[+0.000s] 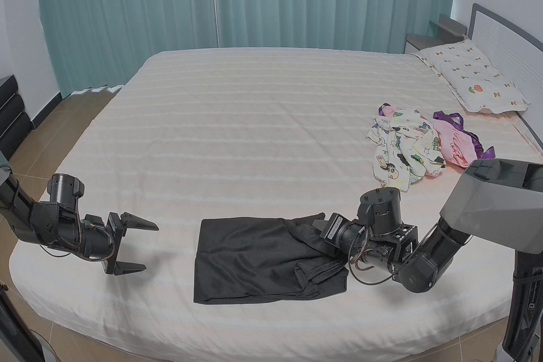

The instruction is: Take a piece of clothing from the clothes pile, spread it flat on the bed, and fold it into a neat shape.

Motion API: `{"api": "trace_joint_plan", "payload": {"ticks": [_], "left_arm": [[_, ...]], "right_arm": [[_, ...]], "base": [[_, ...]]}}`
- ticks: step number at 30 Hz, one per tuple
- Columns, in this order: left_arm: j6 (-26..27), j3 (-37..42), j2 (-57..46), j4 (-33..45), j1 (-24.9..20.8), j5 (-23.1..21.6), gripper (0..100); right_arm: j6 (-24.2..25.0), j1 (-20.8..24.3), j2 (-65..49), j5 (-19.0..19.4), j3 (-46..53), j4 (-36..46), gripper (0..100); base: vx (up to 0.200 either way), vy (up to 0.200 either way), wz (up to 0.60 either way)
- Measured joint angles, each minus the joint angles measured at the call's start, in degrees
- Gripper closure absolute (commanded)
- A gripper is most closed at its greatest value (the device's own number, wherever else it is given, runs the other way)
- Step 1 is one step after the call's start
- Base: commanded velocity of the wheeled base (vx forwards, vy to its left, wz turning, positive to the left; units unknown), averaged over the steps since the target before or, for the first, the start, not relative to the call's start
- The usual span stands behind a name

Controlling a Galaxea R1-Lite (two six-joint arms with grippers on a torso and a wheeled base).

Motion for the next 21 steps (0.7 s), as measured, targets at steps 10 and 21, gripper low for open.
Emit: {"api": "trace_joint_plan", "payload": {"ticks": [10,21], "left_arm": [[0.0,0.0,0.1,0.0,0.0,0.1,0],[0.0,0.0,0.1,0.0,0.0,0.0,0]], "right_arm": [[-0.4,-4.4,2.2,0.0,-10.2,6.3,100],[0.0,-8.1,8.1,-0.1,-16.3,7.5,100]], "base": [[0.000,0.000,0.00],[0.000,0.000,0.00]]}}
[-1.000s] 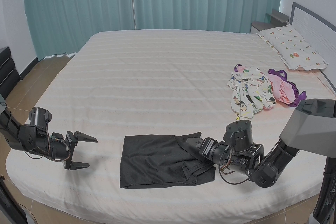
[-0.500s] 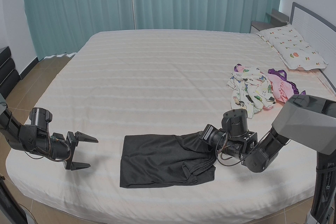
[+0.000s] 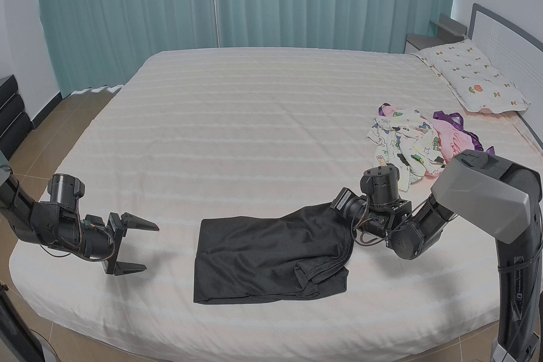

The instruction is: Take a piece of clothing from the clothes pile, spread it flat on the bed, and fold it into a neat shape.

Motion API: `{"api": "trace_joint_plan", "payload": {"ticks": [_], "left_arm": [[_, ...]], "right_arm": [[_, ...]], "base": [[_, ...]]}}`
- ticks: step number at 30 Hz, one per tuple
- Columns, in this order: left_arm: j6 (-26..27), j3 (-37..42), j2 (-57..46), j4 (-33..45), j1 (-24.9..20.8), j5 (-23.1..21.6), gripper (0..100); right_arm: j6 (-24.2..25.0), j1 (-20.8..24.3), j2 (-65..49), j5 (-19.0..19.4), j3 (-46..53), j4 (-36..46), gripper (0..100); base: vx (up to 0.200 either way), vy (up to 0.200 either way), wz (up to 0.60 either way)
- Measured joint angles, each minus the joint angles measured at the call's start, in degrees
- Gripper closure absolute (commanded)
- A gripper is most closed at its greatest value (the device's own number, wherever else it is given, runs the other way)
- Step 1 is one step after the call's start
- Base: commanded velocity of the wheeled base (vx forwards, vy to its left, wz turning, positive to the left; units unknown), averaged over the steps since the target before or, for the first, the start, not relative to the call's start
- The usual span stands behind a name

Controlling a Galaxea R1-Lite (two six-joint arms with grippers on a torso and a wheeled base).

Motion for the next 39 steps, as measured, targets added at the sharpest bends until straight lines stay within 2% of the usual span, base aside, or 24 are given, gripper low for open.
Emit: {"api": "trace_joint_plan", "payload": {"ticks": [4,5,16,26,29,39], "left_arm": [[0.0,0.0,0.0,0.0,0.0,0.0,0],[0.0,0.0,0.0,0.0,0.0,0.0,0],[0.0,0.0,0.0,0.0,0.0,0.0,0],[0.0,0.0,0.0,0.0,0.0,0.0,0],[0.0,0.0,0.0,0.0,0.0,0.0,0],[0.0,0.0,0.0,0.0,0.0,0.0,0]], "right_arm": [[0.2,-0.9,0.9,-0.1,-0.7,0.0,100],[0.3,-1.2,1.0,-0.1,-0.7,0.0,0],[1.2,-3.1,1.0,-0.2,0.7,0.5,0],[-1.8,-4.1,-8.0,0.9,12.3,0.0,0],[-2.2,-2.6,-11.3,1.5,15.9,-0.2,0],[-2.5,9.5,-17.1,2.5,23.1,-0.1,0]], "base": [[0.000,0.000,0.00],[0.000,0.000,0.00],[0.000,0.000,0.00],[0.000,0.000,0.00],[0.000,0.000,0.00],[0.000,0.000,0.00]]}}
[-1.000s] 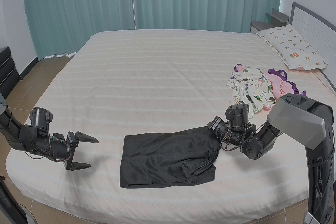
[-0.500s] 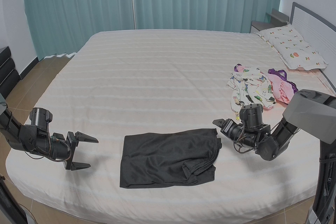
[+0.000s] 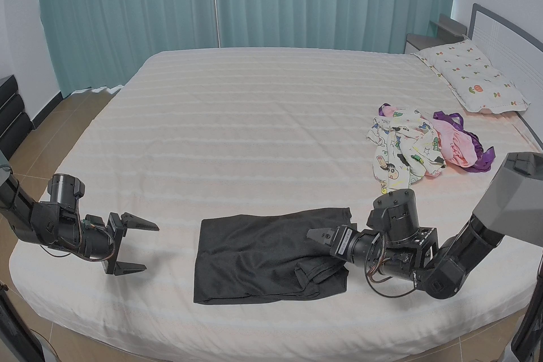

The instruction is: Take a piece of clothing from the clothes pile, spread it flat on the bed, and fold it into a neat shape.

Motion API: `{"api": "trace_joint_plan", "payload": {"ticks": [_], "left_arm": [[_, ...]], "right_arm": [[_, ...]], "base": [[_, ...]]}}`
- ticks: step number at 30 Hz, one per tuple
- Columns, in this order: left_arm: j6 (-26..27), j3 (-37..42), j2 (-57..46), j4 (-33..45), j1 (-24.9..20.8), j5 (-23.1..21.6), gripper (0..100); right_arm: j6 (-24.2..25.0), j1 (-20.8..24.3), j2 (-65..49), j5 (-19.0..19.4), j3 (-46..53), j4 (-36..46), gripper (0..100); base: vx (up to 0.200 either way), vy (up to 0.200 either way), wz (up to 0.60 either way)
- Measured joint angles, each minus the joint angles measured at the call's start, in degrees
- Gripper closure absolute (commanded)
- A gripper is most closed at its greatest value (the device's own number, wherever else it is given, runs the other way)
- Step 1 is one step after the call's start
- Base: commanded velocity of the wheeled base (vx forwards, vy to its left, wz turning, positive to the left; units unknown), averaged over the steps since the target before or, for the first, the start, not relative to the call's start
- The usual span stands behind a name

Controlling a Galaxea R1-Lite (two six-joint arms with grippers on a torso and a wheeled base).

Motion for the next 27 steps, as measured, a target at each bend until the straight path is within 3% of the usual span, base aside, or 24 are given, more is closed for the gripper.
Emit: {"api": "trace_joint_plan", "payload": {"ticks": [11,27], "left_arm": [[0.0,0.0,0.0,0.0,0.0,0.0,0],[0.1,0.0,0.0,0.0,0.0,0.1,0]], "right_arm": [[1.0,5.8,2.0,0.0,1.2,0.4,0],[1.8,8.8,5.6,-0.5,-0.2,-0.2,0]], "base": [[0.000,0.000,0.00],[0.000,0.000,0.00]]}}
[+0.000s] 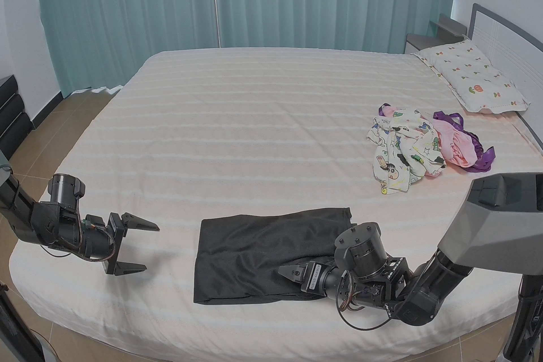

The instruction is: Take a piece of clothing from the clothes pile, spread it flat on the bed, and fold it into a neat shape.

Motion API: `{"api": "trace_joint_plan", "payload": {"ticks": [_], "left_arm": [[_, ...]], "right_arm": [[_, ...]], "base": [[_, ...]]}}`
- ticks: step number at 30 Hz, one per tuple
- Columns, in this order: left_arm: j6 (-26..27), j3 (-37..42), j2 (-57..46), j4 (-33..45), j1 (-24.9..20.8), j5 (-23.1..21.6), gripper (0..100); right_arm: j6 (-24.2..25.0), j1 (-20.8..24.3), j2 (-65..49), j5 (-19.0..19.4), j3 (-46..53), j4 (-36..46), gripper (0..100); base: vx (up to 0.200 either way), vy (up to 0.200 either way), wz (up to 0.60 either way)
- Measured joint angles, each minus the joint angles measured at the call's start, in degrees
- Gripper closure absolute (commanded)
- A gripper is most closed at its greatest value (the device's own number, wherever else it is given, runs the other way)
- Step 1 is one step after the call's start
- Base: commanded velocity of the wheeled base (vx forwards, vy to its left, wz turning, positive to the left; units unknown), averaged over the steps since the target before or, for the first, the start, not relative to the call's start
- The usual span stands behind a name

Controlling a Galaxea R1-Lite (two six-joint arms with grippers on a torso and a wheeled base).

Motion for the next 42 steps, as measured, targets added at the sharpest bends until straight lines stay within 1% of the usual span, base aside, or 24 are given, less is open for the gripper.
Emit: {"api": "trace_joint_plan", "payload": {"ticks": [5,10,11,22,29,35,38,42], "left_arm": [[0.0,0.0,0.0,0.0,0.0,0.0,0],[0.0,0.0,0.0,0.0,0.0,0.0,0],[0.0,0.0,0.0,0.0,0.0,0.0,0],[0.0,0.0,0.0,0.0,0.0,0.0,0],[0.0,0.0,0.0,0.0,0.0,0.0,0],[0.0,0.0,0.0,0.0,0.0,0.0,0],[0.0,0.0,0.0,0.0,0.0,0.0,0],[0.0,0.0,0.0,0.0,0.0,0.0,0]], "right_arm": [[0.1,0.3,1.0,-0.6,-0.9,-0.1,0],[0.0,-0.2,1.5,-2.2,-1.7,-0.1,0],[0.0,-0.3,1.6,-2.4,-1.8,-0.1,100],[-0.1,-0.9,0.9,-4.4,-1.0,0.7,100],[-0.4,-2.5,-1.9,-4.7,4.1,1.0,100],[-0.6,-3.9,-5.4,-4.1,9.4,1.0,100],[-1.4,-4.3,-6.8,-4.0,11.5,1.0,100],[-4.5,-5.0,-8.2,-4.0,13.7,0.9,100]], "base": [[0.000,0.000,0.00],[0.000,0.000,0.00],[0.000,0.000,0.00],[0.000,0.000,0.00],[0.000,0.000,0.00],[0.000,0.000,0.00],[0.000,0.000,0.00],[0.000,0.000,0.00]]}}
